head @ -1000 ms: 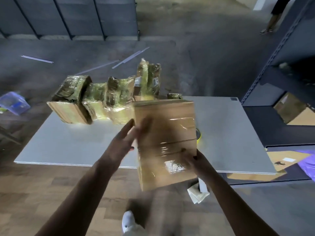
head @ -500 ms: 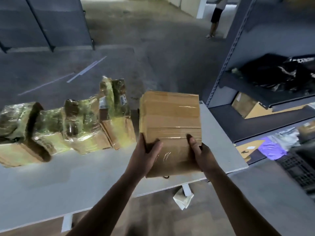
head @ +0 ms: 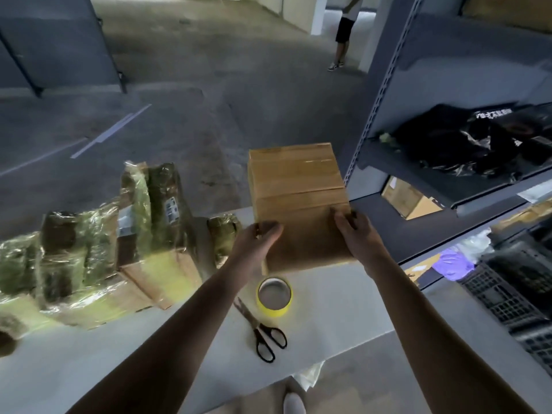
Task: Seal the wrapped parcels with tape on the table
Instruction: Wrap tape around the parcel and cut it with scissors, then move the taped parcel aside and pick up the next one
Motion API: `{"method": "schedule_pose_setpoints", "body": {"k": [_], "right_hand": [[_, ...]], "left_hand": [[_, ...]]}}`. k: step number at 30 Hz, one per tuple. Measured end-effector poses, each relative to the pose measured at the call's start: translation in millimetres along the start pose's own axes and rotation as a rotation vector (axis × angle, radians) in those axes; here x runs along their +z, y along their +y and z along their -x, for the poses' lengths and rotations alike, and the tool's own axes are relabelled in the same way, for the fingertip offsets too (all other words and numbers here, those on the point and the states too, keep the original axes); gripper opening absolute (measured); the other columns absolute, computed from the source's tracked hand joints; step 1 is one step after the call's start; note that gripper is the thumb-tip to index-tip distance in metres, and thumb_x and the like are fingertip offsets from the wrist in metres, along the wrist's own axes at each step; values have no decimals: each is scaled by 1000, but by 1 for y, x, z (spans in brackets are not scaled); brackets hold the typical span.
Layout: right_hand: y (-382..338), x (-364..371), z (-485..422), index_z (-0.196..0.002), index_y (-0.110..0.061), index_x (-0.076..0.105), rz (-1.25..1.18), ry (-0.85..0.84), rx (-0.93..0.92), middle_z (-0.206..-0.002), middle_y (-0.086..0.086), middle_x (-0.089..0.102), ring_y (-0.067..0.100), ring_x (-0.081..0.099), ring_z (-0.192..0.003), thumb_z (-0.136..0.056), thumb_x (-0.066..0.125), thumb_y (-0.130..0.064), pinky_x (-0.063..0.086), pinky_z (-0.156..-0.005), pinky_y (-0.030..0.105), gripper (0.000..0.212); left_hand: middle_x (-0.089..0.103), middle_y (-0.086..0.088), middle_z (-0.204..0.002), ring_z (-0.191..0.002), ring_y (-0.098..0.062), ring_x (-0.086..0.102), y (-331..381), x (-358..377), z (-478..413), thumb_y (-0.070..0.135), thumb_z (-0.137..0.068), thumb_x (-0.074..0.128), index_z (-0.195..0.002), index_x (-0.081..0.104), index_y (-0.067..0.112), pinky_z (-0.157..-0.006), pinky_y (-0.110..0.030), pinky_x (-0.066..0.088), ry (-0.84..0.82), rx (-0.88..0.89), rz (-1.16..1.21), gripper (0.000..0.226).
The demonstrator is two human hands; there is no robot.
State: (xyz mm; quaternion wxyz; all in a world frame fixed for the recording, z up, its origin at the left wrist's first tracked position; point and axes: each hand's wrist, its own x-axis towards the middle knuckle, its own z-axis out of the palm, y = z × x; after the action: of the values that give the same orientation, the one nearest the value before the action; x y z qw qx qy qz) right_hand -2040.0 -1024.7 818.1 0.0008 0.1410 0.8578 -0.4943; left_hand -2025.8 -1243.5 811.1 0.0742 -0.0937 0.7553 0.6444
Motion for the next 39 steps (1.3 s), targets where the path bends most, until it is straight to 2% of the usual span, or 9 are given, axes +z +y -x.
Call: {"method": "schedule_pose_setpoints", "body": {"k": [3, 7, 11, 16, 20, 25, 29, 34, 39], "right_hand": [[1, -10, -43, -131, -16, 44, 51, -35, -17, -128, 12, 53, 30, 51, -107, -95, 47, -51, 36, -81, 33, 50], [12, -18, -98, -129, -15, 46, 163, -63, 2, -120, 12, 52, 32, 52, -106, -96, 44, -52, 37, -79, 34, 49], [34, -24, -137, -118, -11, 52, 240, -83, -35, -101, 8, 56, 29, 57, -96, -98, 44, -45, 37, -73, 30, 40], [63, -28, -163, -138, -13, 40, 295, -97, -53, -128, 17, 52, 35, 55, -111, -100, 41, -41, 44, -81, 36, 48], [75, -28, -170, -147, -11, 27, 459, -89, -45, -142, 17, 43, 37, 51, -121, -101, 36, -41, 45, -92, 44, 56], [72, -22, -164, -148, -9, 23, 705, -6, -106, -143, 19, 36, 36, 43, -126, -101, 33, -42, 42, -95, 49, 58], [56, -4, -151, -152, -11, 16, 922, -2, -304, -154, 17, 23, 33, 24, -142, -101, 29, -45, 24, -114, 52, 63], [21, 45, -117, -147, -14, 28, 709, -125, -504, -151, 11, 32, 25, 29, -139, -102, 32, -37, 20, -116, 39, 50], [5, 106, -87, -138, -7, 48, 549, -246, -651, -143, 13, 46, 26, 42, -133, -98, 45, -23, 34, -108, 35, 43]], "left_hand": [[62, 1, -95, -80, -9, 57, 11, 22, -34, 26, -91, 64, -108, 59, 20, -72, -25, 46, -26, -101, 55, 18], [64, -7, -103, -84, -15, 60, 13, 58, -74, 13, -84, 72, -113, 57, 11, -65, -25, 45, 9, -169, 46, 32], [64, -2, -98, -87, -15, 61, 9, 90, -98, 14, -81, 76, -108, 55, 16, -74, -25, 45, 19, -222, 13, 34], [64, -6, -109, -100, -21, 61, 0, 122, -115, 15, -81, 76, -117, 57, 10, -82, -27, 45, -6, -277, -72, 42], [61, -8, -118, -108, -25, 59, -9, 143, -120, 26, -82, 72, -125, 53, 9, -97, -41, 49, -6, -282, -208, 49], [58, -6, -124, -113, -25, 56, -8, 152, -116, 29, -89, 64, -133, 46, 12, -91, -33, 47, 42, -228, -255, 51], [55, -3, -133, -117, -23, 55, -5, 149, -107, 29, -95, 56, -138, 40, 14, -85, -26, 44, 29, -167, -280, 49], [34, -6, -153, -139, -24, 36, -13, 106, -98, 38, -97, 53, -152, 20, 10, -110, -33, 33, 121, -156, -361, 70], [43, -11, -148, -134, -24, 41, -33, 42, -83, 17, -95, 51, -147, 34, 10, -112, -37, 32, 313, -137, -427, 55]]}}
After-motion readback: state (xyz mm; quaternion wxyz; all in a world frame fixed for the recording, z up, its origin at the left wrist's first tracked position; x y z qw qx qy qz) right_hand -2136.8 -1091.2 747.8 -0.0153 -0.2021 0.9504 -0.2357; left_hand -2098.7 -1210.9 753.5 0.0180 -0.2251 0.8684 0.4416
